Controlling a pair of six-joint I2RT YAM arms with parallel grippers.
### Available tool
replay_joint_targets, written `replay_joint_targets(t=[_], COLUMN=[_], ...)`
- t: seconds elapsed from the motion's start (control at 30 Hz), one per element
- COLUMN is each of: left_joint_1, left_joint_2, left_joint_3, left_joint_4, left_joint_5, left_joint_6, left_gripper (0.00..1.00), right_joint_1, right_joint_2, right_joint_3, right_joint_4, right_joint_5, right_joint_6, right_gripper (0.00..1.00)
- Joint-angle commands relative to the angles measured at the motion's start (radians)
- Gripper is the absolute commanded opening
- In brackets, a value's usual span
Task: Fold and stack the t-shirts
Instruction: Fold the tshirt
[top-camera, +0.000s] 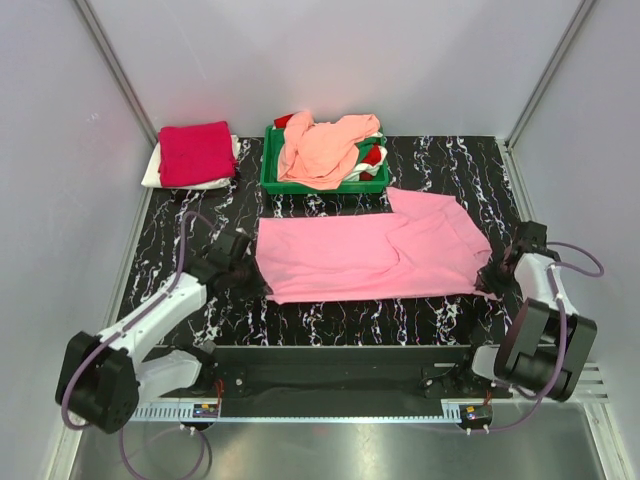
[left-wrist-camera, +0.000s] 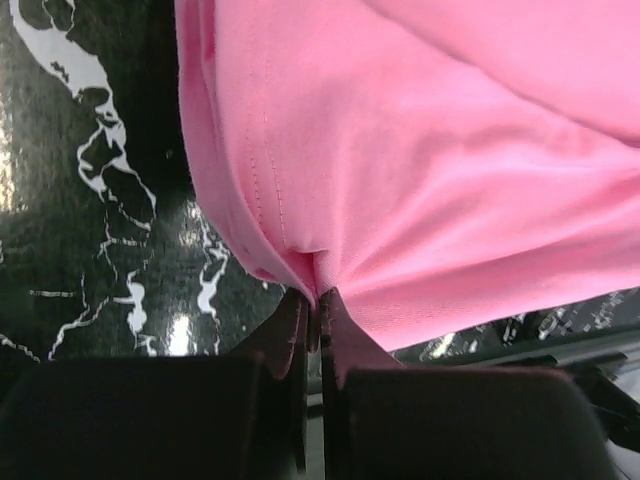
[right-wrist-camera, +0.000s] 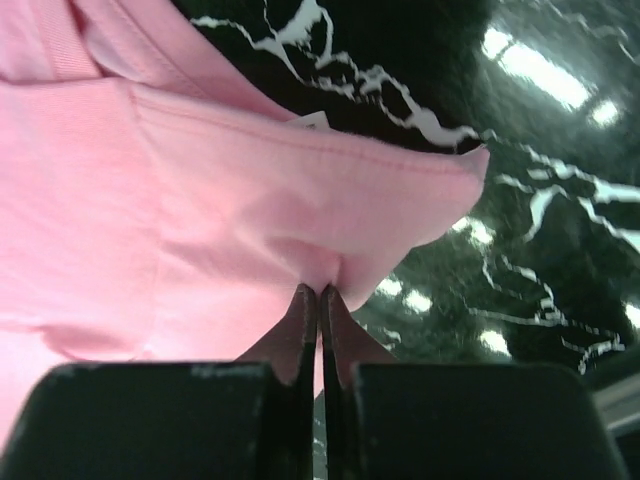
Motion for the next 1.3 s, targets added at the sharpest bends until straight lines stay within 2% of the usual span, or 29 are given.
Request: replay_joint_targets(t=[0.0,0.03,0.07,0.1,0.13,0.17,0.23,0.27,0.37,0.43,0.5,0.57,0.63,0.7,0.83,1.0,1.27], left_joint_1=[0.001,0.001,0.001,0.001,0.001,0.001,0.001,0.002,0.002,0.004,0.005,0.011,0.025,0.037,0.071,0.085,0.09], left_joint_2=[-0.059,-0.067,-0.08,-0.088,-0.094,-0.109,-0.128,-0.143,-0.149,-0.143,-0.134,-0.136,-0.145,-0.148,-0.151,-0.139,-0.131], left_joint_3=[-0.033,-0.052,-0.062,-0.069,-0.068,-0.059,-0.024,0.024,0.122,0.159,0.191,0.197,0.181,0.161,0.15,0.145,0.144], left_joint_4=[-0.107,-0.11,-0.109,-0.112,-0.119,-0.124,-0.156,-0.168,-0.222,-0.241,-0.253,-0.248,-0.221,-0.189,-0.179,-0.17,-0.17], left_joint_5=[-0.025,-0.011,0.011,0.021,0.038,0.058,0.055,0.034,-0.038,-0.067,-0.106,-0.109,-0.095,-0.057,-0.041,-0.029,-0.031], left_joint_6=[-0.02,-0.02,-0.016,-0.01,-0.003,0.019,0.059,0.105,0.203,0.246,0.297,0.332,0.34,0.342,0.345,0.346,0.345], left_gripper=[0.07,0.19,0.23,0.29,0.4,0.68,0.82,0.92,0.98,0.99,0.98,0.98,0.99,0.98,0.99,0.98,0.98], right_joint_1=[-0.012,-0.012,-0.012,-0.012,-0.012,-0.012,-0.012,-0.01,-0.007,0.005,0.031,0.06,0.078,0.101,0.151,0.2,0.247], right_joint_2=[-0.099,-0.128,-0.142,-0.159,-0.174,-0.188,-0.185,-0.181,-0.109,0.028,0.147,0.337,0.515,0.657,0.856,1.014,1.057], right_joint_3=[-0.01,-0.009,-0.009,-0.007,-0.007,0.015,0.066,0.125,0.256,0.343,0.498,0.672,0.84,0.928,1.167,1.292,1.251], right_joint_4=[-0.068,-0.078,-0.1,-0.103,-0.095,-0.095,-0.094,-0.073,0.034,0.062,0.066,0.037,-0.008,-0.005,-0.061,-0.095,-0.06], right_joint_5=[0.063,0.055,0.048,0.043,0.035,0.032,-0.033,-0.05,-0.176,-0.204,-0.21,-0.235,-0.232,-0.264,-0.242,-0.221,-0.21], right_joint_6=[0.056,0.056,0.06,0.063,0.065,0.059,0.038,0.022,-0.015,-0.035,-0.076,-0.114,-0.127,-0.13,-0.16,-0.183,-0.187], right_gripper=[0.0,0.0,0.09,0.39,0.6,0.77,0.94,0.95,0.95,0.95,0.95,0.93,0.93,0.91,0.88,0.85,0.81])
